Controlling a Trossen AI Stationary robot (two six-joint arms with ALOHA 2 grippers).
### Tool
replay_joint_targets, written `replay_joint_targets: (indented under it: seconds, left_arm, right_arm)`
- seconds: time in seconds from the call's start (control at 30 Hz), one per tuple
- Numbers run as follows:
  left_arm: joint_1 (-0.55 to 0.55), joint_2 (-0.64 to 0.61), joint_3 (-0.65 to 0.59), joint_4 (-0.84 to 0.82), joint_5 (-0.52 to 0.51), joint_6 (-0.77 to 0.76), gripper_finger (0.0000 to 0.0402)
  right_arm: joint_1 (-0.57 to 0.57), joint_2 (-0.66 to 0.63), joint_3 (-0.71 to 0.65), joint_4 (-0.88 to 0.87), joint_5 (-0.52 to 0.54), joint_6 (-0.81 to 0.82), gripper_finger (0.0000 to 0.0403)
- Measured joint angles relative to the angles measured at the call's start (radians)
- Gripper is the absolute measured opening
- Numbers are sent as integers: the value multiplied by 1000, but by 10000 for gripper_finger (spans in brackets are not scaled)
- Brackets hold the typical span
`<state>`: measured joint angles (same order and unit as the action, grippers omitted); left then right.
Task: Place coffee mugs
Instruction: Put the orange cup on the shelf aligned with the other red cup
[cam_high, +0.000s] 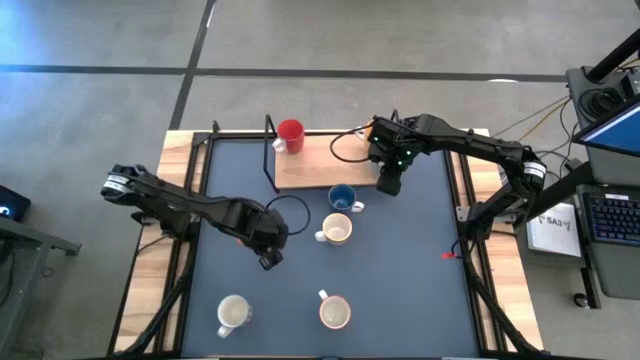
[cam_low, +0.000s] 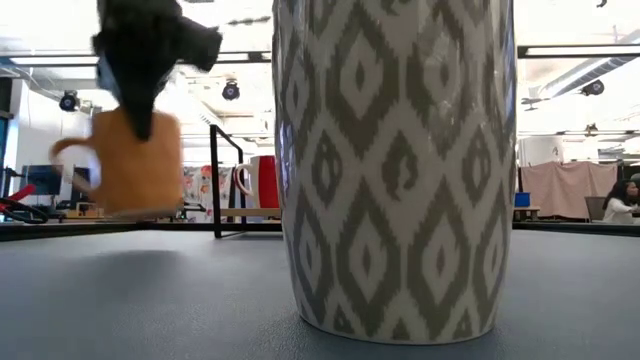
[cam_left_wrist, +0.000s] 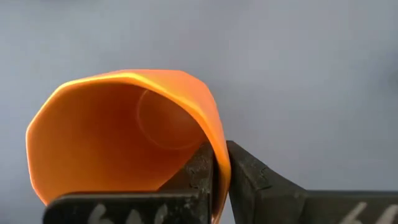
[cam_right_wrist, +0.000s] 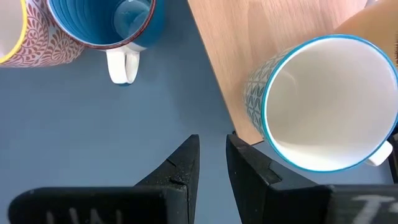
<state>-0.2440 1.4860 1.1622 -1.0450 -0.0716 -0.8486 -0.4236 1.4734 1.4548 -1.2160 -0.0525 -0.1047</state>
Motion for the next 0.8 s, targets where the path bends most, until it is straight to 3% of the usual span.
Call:
replay_joint_targets:
  seconds: [0.4, 0.8]
  left_arm:
    - [29, 47, 255, 51, -237, 330, 9]
    - [238, 148, 341, 77, -252, 636, 9]
  right_arm:
    - [0, 0, 0, 9, 0, -3, 68]
    - [0, 0, 0, 17, 1, 0, 68]
